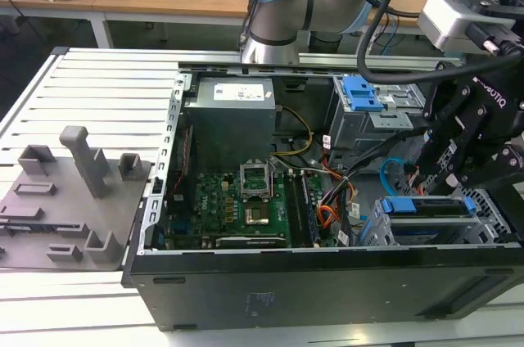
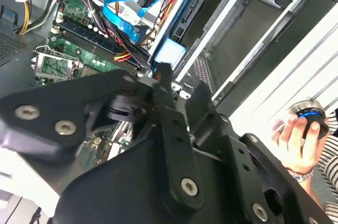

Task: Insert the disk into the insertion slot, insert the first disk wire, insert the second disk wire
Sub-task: 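Insert the disk into the insertion slot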

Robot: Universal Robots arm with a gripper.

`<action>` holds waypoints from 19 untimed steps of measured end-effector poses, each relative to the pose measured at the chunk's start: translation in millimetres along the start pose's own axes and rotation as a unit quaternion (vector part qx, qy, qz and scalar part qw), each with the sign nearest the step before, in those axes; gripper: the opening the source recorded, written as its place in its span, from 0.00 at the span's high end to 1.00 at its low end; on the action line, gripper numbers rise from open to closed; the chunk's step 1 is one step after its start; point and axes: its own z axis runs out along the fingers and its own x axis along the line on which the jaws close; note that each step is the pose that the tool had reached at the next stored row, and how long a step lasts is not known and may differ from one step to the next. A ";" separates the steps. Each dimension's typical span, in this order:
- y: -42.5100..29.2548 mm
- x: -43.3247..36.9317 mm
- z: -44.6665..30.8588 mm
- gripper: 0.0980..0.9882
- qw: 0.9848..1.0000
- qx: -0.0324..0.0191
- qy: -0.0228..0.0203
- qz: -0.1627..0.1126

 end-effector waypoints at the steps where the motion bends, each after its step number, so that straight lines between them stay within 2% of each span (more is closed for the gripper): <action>1: 0.0 0.0 0.0 0.78 1.000 0.000 0.000 0.000; 4: 0.0 0.0 0.1 0.98 1.000 0.000 0.000 0.000; 10: -0.1 0.0 0.2 0.99 1.000 0.000 0.000 0.000; 11: -4.7 -0.3 0.0 0.99 1.000 0.000 0.000 0.000; 12: -12.5 -1.9 -0.5 0.99 1.000 -0.001 0.000 0.000; 17: -26.8 -5.7 -1.4 0.99 1.000 -0.002 0.000 0.000; 19: -28.7 -6.4 -0.5 0.99 1.000 -0.002 0.000 0.000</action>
